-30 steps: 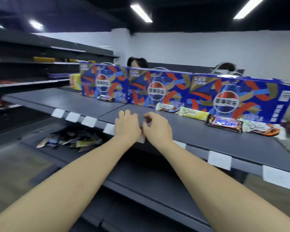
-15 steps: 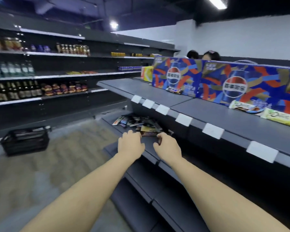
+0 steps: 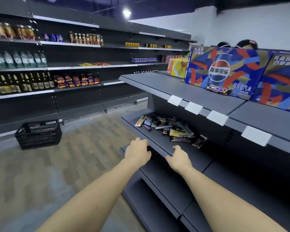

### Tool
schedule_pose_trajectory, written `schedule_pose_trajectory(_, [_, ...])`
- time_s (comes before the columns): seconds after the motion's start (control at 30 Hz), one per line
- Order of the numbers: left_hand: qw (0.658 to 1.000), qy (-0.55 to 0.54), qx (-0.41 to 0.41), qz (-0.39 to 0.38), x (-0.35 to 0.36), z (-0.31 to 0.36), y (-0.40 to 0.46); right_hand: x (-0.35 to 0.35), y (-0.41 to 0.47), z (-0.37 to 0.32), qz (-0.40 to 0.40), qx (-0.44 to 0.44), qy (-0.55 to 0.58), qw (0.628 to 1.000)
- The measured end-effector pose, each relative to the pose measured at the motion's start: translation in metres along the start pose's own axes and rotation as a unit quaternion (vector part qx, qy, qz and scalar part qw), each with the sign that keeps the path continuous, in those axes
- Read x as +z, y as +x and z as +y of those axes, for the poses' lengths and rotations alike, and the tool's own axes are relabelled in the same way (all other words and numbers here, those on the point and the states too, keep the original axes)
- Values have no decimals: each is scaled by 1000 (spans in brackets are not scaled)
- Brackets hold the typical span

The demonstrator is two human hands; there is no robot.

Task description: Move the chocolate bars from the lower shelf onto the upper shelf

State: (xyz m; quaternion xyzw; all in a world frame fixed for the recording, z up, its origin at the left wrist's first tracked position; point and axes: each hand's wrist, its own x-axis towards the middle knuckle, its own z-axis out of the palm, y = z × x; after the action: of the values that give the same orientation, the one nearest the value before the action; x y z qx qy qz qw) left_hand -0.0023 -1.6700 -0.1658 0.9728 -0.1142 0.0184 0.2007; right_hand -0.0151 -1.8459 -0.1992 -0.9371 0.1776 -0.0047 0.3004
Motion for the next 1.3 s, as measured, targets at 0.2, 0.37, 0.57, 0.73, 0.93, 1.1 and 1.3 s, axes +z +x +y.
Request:
schedule_pose_trajectory(0.2, [999,-7,17,-32,17,-33,63,27,53,-12,3,41,8,999])
schedule_pose_trajectory(0.37, [998,-7,33,-55,42,-32,122,36,108,-9,0,59,16,998])
schedule_pose_trajectory(0.57, [995,-3,37,-91,75,-30,189,44,180,8,6,96,28,995])
schedule_pose_trajectory(0.73, [994,0,30,-107,96,-38,234,52,222,12,35,93,38,994])
schedule_pose_trajectory(0.93, [991,4,47,-124,122,-52,280,67,257,13,102,126,37,986])
schedule_pose_trajectory(1.1, [992,42,95,-77,141,-70,327,82,287,5,151,213,-23,965])
schedule_pose_trajectory(1.3, [969,32,237,-56,158,-85,369,103,299,-12,201,297,-40,932])
